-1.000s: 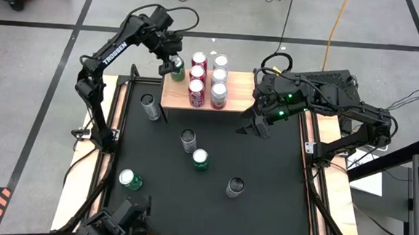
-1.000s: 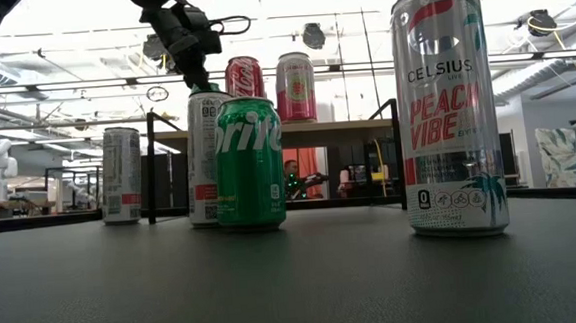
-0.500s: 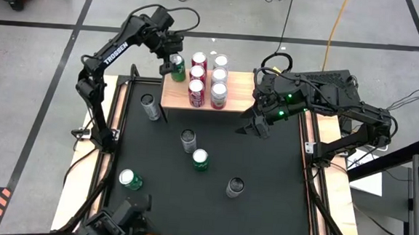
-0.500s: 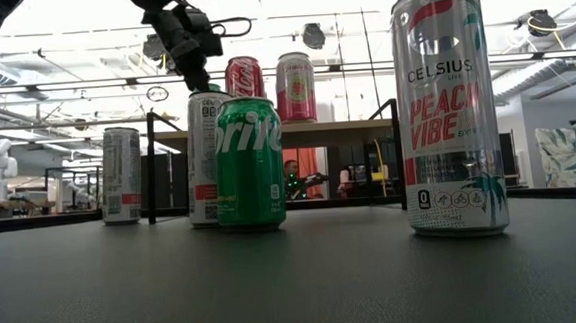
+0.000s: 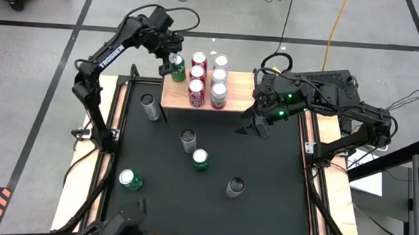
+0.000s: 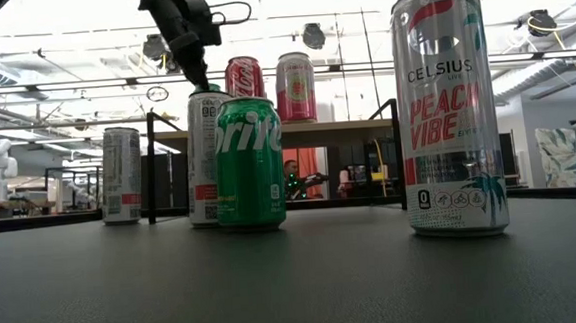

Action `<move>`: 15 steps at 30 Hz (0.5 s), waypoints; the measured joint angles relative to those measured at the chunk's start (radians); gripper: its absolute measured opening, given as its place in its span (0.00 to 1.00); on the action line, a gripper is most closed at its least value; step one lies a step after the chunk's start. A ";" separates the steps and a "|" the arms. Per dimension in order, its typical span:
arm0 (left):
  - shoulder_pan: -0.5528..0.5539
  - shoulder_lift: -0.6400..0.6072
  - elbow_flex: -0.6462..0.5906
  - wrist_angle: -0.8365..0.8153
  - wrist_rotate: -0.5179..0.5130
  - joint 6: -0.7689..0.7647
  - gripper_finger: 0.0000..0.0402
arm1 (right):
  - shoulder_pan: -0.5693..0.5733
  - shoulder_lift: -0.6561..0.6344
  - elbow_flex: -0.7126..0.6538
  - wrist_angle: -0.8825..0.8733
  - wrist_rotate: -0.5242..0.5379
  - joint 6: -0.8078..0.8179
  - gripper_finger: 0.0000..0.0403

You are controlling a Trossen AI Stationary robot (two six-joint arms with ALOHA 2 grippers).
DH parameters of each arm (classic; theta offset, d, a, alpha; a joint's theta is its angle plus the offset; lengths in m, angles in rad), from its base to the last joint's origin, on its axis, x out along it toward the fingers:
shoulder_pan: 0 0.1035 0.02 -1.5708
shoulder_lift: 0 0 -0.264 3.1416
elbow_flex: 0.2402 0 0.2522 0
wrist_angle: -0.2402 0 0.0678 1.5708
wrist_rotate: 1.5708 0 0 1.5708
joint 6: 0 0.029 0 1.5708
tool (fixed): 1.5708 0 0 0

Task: Place canned beverage on shelf
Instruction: Put the bottom green soda can on the shelf

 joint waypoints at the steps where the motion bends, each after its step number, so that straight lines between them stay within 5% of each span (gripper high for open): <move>1: -0.003 -0.012 -0.001 0.004 -0.003 -0.018 0.97 | 0.000 0.000 0.000 0.000 0.000 -0.001 0.99; 8: -0.074 -0.132 -0.001 0.003 -0.170 -0.084 0.97 | 0.000 0.000 0.000 0.000 0.000 -0.005 0.99; 15: -0.219 -0.263 0.000 0.002 -0.137 -0.261 0.91 | 0.000 0.000 0.000 -0.001 0.040 -0.027 0.99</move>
